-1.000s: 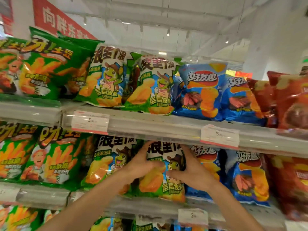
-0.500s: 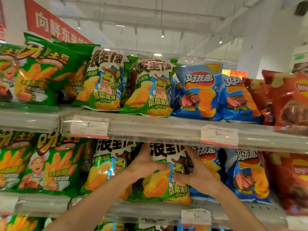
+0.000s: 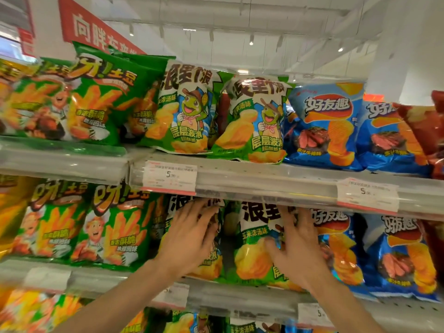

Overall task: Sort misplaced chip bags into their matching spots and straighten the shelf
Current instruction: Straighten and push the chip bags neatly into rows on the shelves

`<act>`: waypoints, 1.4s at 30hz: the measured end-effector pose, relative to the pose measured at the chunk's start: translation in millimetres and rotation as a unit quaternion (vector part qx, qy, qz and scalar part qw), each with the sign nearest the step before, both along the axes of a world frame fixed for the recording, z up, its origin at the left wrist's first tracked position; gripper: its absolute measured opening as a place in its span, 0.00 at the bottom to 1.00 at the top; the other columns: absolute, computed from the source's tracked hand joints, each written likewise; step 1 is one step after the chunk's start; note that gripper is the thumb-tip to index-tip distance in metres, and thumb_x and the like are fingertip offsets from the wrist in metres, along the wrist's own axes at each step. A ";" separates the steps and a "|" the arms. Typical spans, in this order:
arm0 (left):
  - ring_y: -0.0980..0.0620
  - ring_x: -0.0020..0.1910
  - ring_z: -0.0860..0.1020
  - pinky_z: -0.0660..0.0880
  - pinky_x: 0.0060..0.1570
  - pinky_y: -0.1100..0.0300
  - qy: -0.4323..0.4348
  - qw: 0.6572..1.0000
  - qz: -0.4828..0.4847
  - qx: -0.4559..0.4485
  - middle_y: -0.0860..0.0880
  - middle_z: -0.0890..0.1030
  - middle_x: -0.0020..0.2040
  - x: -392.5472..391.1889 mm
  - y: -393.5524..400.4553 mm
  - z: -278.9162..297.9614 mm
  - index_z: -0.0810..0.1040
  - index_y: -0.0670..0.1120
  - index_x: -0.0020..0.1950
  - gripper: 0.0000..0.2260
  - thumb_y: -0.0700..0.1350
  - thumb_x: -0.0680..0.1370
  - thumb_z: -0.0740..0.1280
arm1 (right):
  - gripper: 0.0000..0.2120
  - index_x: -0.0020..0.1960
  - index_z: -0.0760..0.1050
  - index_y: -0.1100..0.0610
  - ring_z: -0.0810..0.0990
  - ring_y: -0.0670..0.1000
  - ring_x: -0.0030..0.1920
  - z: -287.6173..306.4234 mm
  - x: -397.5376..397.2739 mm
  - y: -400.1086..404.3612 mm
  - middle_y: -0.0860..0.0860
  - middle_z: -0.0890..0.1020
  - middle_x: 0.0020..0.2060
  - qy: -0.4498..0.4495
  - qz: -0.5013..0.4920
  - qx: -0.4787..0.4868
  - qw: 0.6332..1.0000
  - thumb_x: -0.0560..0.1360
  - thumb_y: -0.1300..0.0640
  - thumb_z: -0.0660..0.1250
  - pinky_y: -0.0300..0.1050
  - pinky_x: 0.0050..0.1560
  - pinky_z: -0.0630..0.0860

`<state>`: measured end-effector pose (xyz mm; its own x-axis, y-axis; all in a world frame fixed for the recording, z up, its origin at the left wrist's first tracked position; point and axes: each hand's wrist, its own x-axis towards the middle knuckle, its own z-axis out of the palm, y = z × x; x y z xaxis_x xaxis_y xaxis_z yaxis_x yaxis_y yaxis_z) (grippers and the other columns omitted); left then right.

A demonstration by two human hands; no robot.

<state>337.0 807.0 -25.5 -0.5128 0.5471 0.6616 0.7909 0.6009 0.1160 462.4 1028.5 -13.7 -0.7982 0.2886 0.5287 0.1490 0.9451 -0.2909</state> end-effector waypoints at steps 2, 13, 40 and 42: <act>0.47 0.75 0.65 0.58 0.76 0.47 -0.005 0.999 0.035 -0.016 0.48 0.68 0.76 -5.0 0.4 -9.1 0.68 0.52 0.75 0.22 0.56 0.84 0.51 | 0.37 0.78 0.58 0.51 0.55 0.62 0.76 -5.5 -11.6 -13.1 0.58 0.58 0.75 0.004 -0.035 0.067 0.997 0.75 0.33 0.51 0.60 0.76 0.51; 0.44 0.77 0.63 0.50 0.75 0.43 -0.015 0.993 0.102 -0.053 0.44 0.68 0.76 -19.8 -2.1 -19.6 0.59 0.54 0.80 0.26 0.60 0.84 0.45 | 0.34 0.79 0.59 0.52 0.60 0.63 0.76 -17.6 -43.3 -39.8 0.60 0.64 0.76 -0.035 -0.094 0.153 0.983 0.80 0.33 0.44 0.68 0.75 0.50; 0.54 0.68 0.71 0.69 0.70 0.56 -0.394 0.899 -0.157 0.110 0.55 0.70 0.70 104.5 193.6 21.7 0.60 0.64 0.72 0.27 0.44 0.79 0.67 | 0.30 0.74 0.64 0.46 0.64 0.54 0.72 17.2 70.8 143.1 0.50 0.64 0.73 0.024 0.070 -0.073 0.995 0.76 0.54 0.69 0.50 0.70 0.68; 0.52 0.70 0.68 0.67 0.72 0.52 -0.398 0.905 -0.125 0.086 0.52 0.68 0.73 99.4 206.4 19.7 0.57 0.61 0.76 0.32 0.49 0.75 0.67 | 0.30 0.75 0.61 0.45 0.65 0.55 0.71 16.9 70.4 141.8 0.50 0.63 0.73 0.005 0.073 -0.072 0.995 0.76 0.52 0.68 0.50 0.68 0.69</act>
<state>436.4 1013.4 -5.8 -0.7386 0.6359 0.2240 0.5250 0.3341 0.7828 532.9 1170.3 3.2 -0.8323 0.2432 0.4981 0.0096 0.9048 -0.4257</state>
